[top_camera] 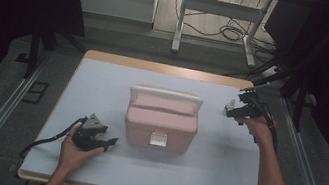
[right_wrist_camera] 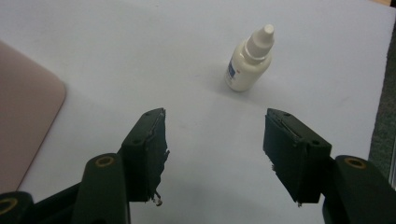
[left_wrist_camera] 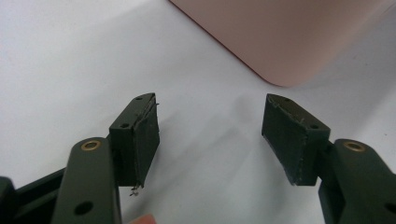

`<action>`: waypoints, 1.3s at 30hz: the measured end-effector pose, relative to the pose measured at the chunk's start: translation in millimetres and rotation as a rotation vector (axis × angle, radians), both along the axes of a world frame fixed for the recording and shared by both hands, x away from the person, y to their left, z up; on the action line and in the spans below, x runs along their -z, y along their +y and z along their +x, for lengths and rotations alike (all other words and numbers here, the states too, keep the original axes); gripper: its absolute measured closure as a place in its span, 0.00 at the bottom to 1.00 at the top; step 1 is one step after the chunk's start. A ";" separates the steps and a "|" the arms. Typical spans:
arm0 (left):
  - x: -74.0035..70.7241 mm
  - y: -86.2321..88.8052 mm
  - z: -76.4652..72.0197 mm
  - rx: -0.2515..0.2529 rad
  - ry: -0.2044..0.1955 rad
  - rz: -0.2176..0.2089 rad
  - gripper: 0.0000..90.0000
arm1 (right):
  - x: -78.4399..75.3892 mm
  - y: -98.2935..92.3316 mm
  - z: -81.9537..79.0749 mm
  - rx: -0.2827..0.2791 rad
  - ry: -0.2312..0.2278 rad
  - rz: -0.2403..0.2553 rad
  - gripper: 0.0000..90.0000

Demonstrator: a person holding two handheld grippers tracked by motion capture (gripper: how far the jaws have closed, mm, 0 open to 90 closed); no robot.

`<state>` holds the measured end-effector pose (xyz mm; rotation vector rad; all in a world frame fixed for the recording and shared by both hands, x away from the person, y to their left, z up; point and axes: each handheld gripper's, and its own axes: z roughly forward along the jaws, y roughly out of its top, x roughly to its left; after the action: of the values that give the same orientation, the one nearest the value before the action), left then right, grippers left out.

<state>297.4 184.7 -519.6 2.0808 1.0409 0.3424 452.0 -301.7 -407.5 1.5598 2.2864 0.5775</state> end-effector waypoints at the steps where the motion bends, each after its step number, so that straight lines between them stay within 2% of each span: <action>1: 0.0 0.0 0.0 0.000 0.000 0.000 0.41 | 0.0 0.0 0.0 0.000 0.000 0.000 0.44; 7: 0.1 0.1 0.7 0.004 0.000 -0.002 0.41 | 4.4 4.4 31.7 0.027 0.045 -0.040 0.44; 12: 0.1 -0.1 0.1 0.004 -0.005 -0.002 0.41 | 14.9 3.6 53.3 0.067 0.063 -0.044 0.44; 15: 0.1 -0.2 -0.4 0.004 -0.006 -0.003 0.41 | 17.8 3.8 57.4 0.065 0.069 -0.041 0.44; 20: 0.1 -0.3 -1.8 0.003 -0.012 0.001 0.41 | 26.2 7.2 66.8 0.079 0.086 -0.080 0.43; 28: 0.3 -0.7 -1.9 -0.002 -0.009 -0.003 0.41 | 38.2 3.8 78.6 0.111 0.091 -0.062 0.44; 33: 0.1 -0.5 -1.6 0.001 -0.007 0.000 0.41 | 45.3 3.5 84.7 0.125 0.083 -0.052 0.48; 39: 0.1 -0.4 -1.5 0.002 -0.008 0.000 0.41 | 53.8 4.7 89.3 0.131 0.103 -0.058 0.55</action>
<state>295.9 184.3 -519.7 2.0791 1.0339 0.3491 541.3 -297.0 -461.3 1.7323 2.2315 0.4019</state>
